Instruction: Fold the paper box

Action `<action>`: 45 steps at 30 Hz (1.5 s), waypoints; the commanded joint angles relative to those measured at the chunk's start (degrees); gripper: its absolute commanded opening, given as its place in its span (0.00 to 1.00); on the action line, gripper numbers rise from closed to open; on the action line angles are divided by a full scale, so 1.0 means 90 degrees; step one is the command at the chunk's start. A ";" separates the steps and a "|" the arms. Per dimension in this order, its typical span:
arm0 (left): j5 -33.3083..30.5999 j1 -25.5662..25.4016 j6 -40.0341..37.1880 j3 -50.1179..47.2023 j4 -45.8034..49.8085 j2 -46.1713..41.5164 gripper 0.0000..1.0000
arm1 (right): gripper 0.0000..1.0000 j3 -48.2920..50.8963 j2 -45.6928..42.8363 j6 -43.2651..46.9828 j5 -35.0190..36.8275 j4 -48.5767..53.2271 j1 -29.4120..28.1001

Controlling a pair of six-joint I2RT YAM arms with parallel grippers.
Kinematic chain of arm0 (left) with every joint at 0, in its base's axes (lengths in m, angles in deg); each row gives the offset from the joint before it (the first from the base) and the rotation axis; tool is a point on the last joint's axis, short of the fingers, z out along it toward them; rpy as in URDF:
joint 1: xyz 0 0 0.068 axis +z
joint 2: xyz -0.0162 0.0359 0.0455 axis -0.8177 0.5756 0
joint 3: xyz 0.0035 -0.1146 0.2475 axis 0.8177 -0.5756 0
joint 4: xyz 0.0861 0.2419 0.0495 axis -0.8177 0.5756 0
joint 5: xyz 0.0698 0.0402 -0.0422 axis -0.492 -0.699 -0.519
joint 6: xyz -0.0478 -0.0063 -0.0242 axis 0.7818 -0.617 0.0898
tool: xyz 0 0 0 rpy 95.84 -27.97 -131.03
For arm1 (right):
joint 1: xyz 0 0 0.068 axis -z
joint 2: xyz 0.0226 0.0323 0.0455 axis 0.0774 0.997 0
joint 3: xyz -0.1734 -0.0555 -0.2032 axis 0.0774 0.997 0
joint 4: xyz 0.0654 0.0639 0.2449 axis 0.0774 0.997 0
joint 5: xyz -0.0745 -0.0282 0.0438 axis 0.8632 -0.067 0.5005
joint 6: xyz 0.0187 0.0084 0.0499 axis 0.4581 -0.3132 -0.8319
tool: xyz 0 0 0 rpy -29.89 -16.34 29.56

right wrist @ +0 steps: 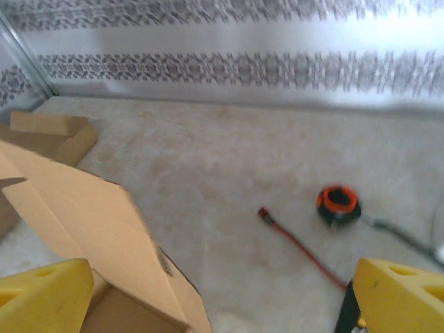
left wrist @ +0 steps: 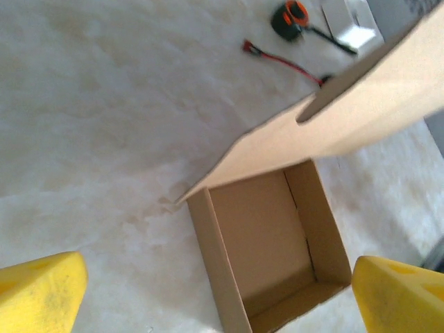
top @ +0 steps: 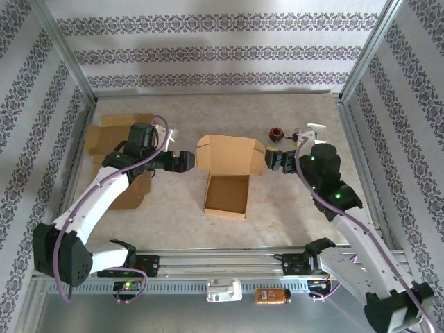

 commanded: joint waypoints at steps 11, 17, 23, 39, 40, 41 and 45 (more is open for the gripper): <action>0.0870 -0.0118 -0.1748 0.0373 -0.0501 0.0729 1.00 | 0.87 0.0292 0.1640 -0.0026 -0.2514 -0.0859 0.0429; 0.0929 -0.0208 -0.1897 0.0329 -0.0940 0.1034 1.00 | 0.67 0.0136 0.2119 0.0564 -0.2357 -0.0909 0.0089; 0.0721 -0.0264 -0.2127 0.0423 -0.1340 0.1318 0.94 | 0.52 -0.0011 0.2256 0.0797 -0.1812 -0.0949 -0.0182; -0.1229 -0.1035 -0.1562 0.0873 -0.1013 0.1713 0.20 | 0.14 -0.0495 0.2333 0.0413 0.0130 -0.0763 -0.1064; -0.1623 -0.1118 -0.1359 0.0941 -0.1036 0.1745 0.17 | 0.13 -0.0557 0.2371 0.0347 0.0469 -0.0842 -0.1202; -0.1947 -0.1161 -0.1190 0.0993 -0.1087 0.1774 0.14 | 0.13 -0.0600 0.2410 0.0338 0.0701 -0.0946 -0.1314; -0.2990 -0.1274 -0.0458 0.1274 -0.1437 0.1919 0.12 | 0.14 -0.0930 0.2862 0.0247 0.1460 -0.1457 -0.1501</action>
